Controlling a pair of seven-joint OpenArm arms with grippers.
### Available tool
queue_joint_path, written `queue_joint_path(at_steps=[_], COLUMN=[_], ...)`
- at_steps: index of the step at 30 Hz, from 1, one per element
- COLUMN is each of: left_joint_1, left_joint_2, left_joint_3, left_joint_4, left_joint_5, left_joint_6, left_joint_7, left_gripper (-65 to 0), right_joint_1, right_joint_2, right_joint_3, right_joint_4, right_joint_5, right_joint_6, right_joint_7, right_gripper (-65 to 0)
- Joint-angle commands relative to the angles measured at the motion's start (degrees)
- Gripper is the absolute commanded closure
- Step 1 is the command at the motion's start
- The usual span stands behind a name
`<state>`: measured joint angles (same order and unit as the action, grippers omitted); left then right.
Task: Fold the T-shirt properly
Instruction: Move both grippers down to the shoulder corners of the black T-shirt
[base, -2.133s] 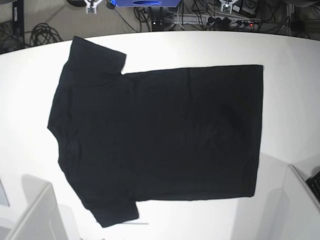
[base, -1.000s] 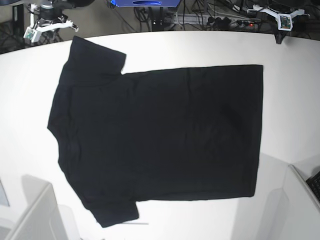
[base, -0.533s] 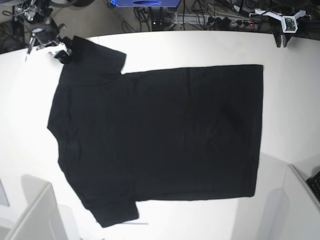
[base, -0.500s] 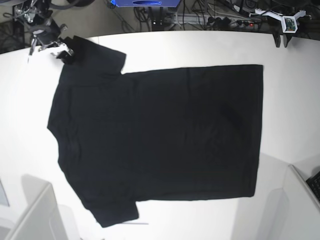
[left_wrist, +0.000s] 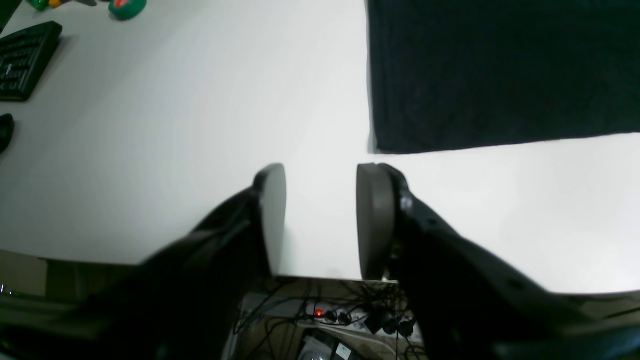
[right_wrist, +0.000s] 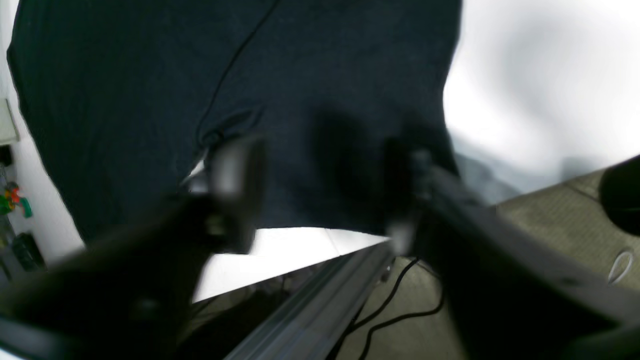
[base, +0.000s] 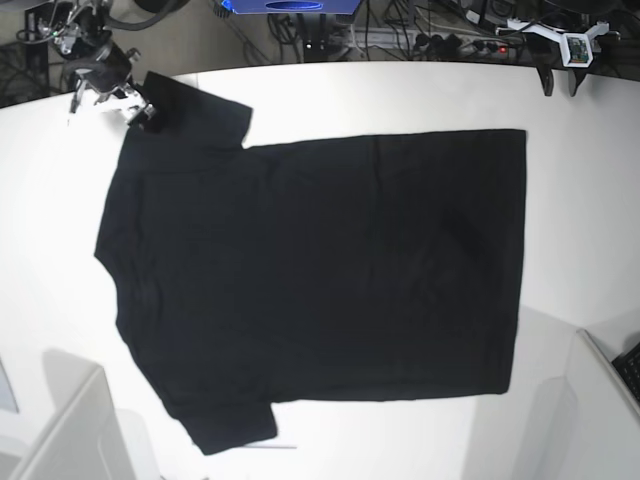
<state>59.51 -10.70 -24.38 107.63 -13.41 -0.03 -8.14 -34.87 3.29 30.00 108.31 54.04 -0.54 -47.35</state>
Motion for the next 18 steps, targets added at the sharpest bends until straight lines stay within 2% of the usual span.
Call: queue_joint_path(at_steps=[1,3,6,9,11,15,18], left_joint_1=[0.8,0.3,-0.5,-2.7,-3.7,-4.9,-5.9], left_joint_2=[-0.3,-0.3,-0.3,-0.8,-0.8,-0.5,-0.4], left_joint_3=[-0.4,-0.3,-0.5,-0.9,-0.5,-0.8,-0.9], left_joint_4=[0.7,0.7,0.7,0.7,0.6,0.6,0.5], left_joint_5=[-0.2,-0.5,-6.1,-11.7,-12.0,-12.2,-12.3], left_joint_6=[0.3,0.3,0.3,0.3,0.1,-5.4,-6.3], left_joint_7=[-1.4,-1.3,1.5,6.2,8.3,9.2,11.2], left_gripper=[-23.2,-23.2,-25.8,-41.5,-49.2,-50.0,-50.0], right_joint_1=[0.0,1.2,2.5,2.6,2.5,2.4,2.4], right_joint_2=[0.6,1.0,3.3,4.3,4.3,4.3,4.3], right_joint_3=[1.8,3.8,3.9,2.9,1.3,-2.7,-4.3], right_joint_4=[-0.1,-3.1,-7.4,-8.6,-8.4,-8.5,-8.8], right_joint_5=[0.3,0.3,0.3,0.3,0.3,0.3,0.3], right_joint_6=[0.0,0.1,0.2,0.4,0.4,0.4,0.4], right_joint_7=[0.9,0.9,0.8,0.8,0.8,0.8,0.8], right_gripper=[-41.0,-41.0,-41.0,-41.0,-41.0,-40.5,-34.8])
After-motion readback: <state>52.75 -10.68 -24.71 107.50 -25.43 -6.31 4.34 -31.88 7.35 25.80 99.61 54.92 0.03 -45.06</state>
